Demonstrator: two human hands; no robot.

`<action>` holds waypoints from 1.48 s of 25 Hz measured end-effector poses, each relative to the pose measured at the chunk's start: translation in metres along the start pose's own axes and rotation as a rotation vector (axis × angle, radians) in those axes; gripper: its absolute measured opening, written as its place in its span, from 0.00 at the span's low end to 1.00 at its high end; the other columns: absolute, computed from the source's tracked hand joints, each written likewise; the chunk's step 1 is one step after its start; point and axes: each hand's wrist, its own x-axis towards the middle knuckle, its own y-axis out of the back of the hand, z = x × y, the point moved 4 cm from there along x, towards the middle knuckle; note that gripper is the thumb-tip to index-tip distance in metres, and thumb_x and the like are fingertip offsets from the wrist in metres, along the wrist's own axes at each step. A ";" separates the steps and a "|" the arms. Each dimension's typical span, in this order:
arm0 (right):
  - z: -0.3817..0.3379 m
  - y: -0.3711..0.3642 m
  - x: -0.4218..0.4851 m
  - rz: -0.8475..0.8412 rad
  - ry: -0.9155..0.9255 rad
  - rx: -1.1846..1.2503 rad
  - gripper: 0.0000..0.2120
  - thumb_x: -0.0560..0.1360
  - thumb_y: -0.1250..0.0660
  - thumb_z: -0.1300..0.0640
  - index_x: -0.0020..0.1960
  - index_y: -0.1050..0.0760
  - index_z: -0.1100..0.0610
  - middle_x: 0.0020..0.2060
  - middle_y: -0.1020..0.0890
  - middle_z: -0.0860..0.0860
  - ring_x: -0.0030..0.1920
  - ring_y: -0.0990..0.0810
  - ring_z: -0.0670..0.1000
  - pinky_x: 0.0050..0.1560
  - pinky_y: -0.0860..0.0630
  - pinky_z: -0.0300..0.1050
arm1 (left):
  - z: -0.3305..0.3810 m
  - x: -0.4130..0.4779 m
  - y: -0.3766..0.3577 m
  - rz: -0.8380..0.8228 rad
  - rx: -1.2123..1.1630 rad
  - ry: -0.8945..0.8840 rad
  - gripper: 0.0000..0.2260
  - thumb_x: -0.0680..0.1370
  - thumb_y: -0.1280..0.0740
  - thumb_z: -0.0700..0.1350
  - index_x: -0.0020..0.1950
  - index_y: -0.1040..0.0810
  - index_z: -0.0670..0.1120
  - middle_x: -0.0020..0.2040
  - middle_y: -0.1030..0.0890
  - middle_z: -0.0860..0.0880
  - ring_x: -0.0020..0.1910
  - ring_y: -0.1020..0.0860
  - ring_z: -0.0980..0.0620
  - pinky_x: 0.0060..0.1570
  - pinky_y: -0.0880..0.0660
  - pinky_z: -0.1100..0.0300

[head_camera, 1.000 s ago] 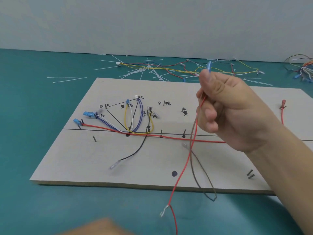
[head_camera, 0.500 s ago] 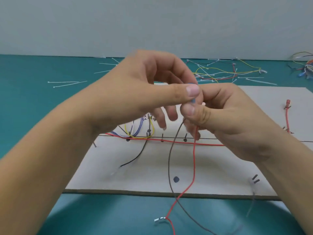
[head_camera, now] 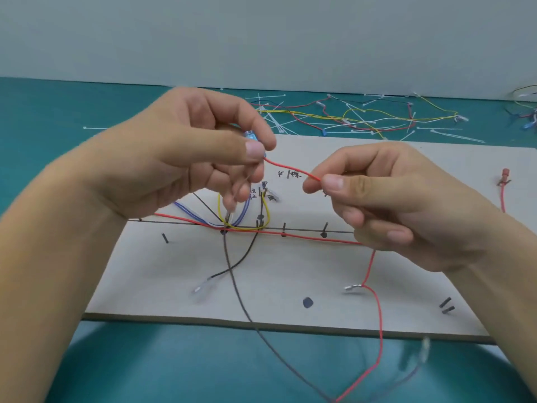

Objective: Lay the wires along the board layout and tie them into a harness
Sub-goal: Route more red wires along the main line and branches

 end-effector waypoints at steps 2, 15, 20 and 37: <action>0.000 0.000 -0.001 -0.049 -0.032 -0.026 0.08 0.74 0.27 0.59 0.52 0.15 0.58 0.30 0.22 0.54 0.17 0.38 0.41 0.23 0.41 0.29 | -0.003 -0.002 0.003 -0.050 0.025 0.025 0.04 0.71 0.26 0.36 0.44 0.17 0.43 0.33 0.20 0.42 0.25 0.23 0.47 0.25 0.25 0.59; 0.009 -0.017 0.000 -0.129 -0.091 -0.153 0.04 0.74 0.29 0.62 0.46 0.17 0.60 0.33 0.17 0.59 0.25 0.23 0.52 0.29 0.22 0.46 | -0.025 -0.035 0.083 -0.251 0.332 0.445 0.19 0.67 0.15 0.46 0.48 0.17 0.35 0.37 0.18 0.31 0.28 0.18 0.40 0.29 0.20 0.50; 0.014 -0.025 0.003 -0.029 -0.025 -0.220 0.02 0.71 0.27 0.61 0.42 0.16 0.60 0.32 0.15 0.60 0.29 0.19 0.52 0.34 0.22 0.42 | -0.038 -0.037 0.090 -0.238 0.478 0.619 0.24 0.61 0.13 0.55 0.46 0.14 0.40 0.40 0.15 0.34 0.30 0.16 0.42 0.28 0.20 0.53; 0.007 -0.021 0.003 0.208 0.058 -0.427 0.06 0.73 0.23 0.62 0.39 0.17 0.57 0.27 0.18 0.57 0.23 0.23 0.51 0.25 0.25 0.46 | -0.026 -0.049 0.070 -0.137 0.935 0.612 0.19 0.53 0.30 0.72 0.40 0.15 0.68 0.26 0.21 0.60 0.23 0.26 0.62 0.31 0.27 0.63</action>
